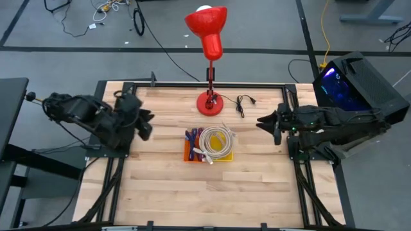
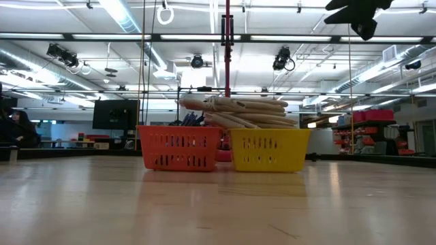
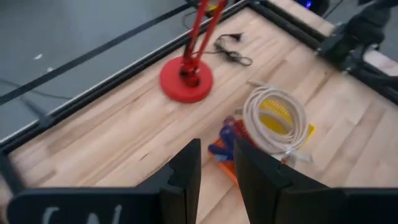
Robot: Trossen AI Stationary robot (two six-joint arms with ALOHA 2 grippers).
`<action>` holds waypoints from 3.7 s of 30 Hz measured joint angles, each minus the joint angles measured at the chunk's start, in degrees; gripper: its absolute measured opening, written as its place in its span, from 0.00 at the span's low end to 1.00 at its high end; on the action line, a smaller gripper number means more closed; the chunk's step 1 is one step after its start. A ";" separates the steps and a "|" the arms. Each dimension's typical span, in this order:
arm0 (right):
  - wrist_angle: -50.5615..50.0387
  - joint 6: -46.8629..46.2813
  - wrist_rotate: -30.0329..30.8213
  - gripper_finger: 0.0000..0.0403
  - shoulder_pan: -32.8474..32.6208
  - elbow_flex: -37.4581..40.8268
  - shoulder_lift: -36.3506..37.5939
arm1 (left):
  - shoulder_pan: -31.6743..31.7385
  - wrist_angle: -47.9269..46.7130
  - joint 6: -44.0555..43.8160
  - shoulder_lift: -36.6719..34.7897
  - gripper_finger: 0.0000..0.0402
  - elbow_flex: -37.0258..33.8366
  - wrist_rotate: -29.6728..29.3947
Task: Pick & Place USB Port
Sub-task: Return to Home Position
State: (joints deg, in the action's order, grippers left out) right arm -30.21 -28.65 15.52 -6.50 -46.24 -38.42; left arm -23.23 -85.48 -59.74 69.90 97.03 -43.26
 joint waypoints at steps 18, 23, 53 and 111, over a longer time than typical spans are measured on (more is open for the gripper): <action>-2.83 -0.85 3.62 0.33 -1.89 -0.07 11.61 | -13.92 -3.44 -18.37 -18.41 0.25 -18.02 -14.09; -6.40 -2.15 4.17 0.31 -2.03 -0.07 13.34 | -15.87 0.72 -22.75 -24.76 0.25 -29.46 -15.14; -14.55 -9.54 16.97 0.26 -2.01 -0.04 23.20 | -19.41 2.35 -11.63 -63.90 0.25 -42.76 -37.17; 41.35 -4.79 -6.35 0.10 11.28 45.46 34.78 | -17.04 24.79 -24.81 -67.68 0.11 -81.00 -44.59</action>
State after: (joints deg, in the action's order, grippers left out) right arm 11.14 -33.44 9.16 4.77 -0.78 -3.64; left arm -40.27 -60.69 -84.55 2.22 16.03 -87.85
